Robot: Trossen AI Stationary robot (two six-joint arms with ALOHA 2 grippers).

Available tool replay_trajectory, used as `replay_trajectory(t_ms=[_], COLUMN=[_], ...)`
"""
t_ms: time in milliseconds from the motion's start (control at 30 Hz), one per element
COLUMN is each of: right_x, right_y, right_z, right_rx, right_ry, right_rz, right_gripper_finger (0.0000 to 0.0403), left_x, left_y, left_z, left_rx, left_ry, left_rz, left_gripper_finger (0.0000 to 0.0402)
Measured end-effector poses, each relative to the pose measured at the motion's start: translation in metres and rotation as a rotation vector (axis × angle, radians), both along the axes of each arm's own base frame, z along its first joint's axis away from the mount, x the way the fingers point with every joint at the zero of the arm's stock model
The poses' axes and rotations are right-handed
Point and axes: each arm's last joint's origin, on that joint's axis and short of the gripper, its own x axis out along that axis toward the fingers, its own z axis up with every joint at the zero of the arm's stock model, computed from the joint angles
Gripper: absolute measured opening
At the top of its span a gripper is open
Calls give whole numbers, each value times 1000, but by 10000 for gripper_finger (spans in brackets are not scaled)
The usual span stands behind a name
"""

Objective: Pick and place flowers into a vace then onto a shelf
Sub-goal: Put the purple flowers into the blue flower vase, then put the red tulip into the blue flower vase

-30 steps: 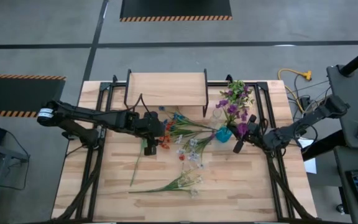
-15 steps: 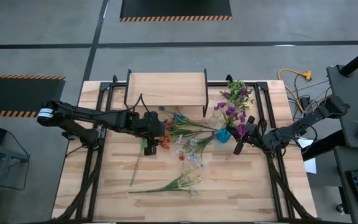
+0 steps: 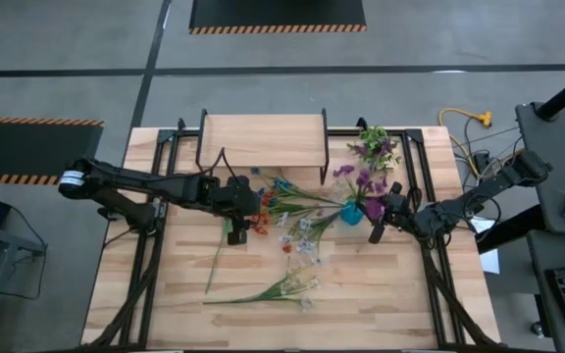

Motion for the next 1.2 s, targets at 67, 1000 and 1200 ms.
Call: replay_trajectory(t_ms=[67, 1000, 1200], right_x=[1, -19, -22], right_y=[1, 1, 2], right_z=[3, 123, 125], right_rx=[-7, 265, 275], right_ry=[9, 438, 463], right_rz=[1, 135, 149], right_gripper_finger=[145, 215, 215], left_x=[0, -3, -6], left_y=[0, 0, 0], left_z=[0, 20, 52], left_rx=[0, -9, -45], left_ry=[0, 39, 18], left_rz=[0, 14, 60], left_gripper_finger=[153, 153, 153])
